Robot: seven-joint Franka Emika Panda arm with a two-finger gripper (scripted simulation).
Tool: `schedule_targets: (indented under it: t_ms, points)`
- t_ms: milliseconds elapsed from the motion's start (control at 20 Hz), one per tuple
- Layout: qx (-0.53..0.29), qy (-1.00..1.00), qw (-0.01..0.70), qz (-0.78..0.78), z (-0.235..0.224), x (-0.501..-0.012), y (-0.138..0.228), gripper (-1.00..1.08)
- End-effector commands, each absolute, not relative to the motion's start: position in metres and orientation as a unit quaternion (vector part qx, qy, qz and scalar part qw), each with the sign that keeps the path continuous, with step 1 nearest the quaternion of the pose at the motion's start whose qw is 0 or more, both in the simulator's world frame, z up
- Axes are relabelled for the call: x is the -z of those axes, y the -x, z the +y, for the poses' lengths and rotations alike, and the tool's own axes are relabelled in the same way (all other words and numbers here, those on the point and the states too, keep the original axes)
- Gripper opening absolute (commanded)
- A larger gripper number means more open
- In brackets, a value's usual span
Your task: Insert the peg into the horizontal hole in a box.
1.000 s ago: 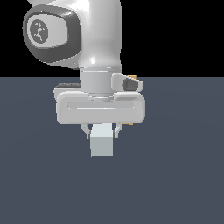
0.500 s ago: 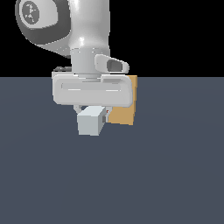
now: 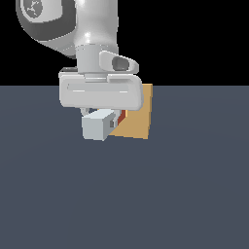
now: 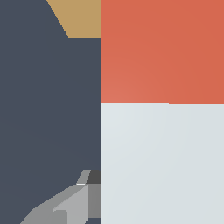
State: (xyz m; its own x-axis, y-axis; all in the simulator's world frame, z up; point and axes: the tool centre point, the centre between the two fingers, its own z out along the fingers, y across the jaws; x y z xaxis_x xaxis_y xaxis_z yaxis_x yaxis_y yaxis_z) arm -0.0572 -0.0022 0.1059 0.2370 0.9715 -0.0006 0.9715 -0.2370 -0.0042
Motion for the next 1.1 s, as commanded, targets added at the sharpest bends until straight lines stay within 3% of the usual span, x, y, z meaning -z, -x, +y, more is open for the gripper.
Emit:
schedule_targets:
  t_ms: [0,750,1050]
  points:
    - [0.000,0.789,0.000,-0.614,-0.001,-0.109,0.056,-1.00]
    - [0.000,0.789,0.001,-0.614,0.001,-0.110,0.056,-1.00]
    - [0.000,0.789,0.000,-0.614,0.023,-0.110,0.051,-1.00]
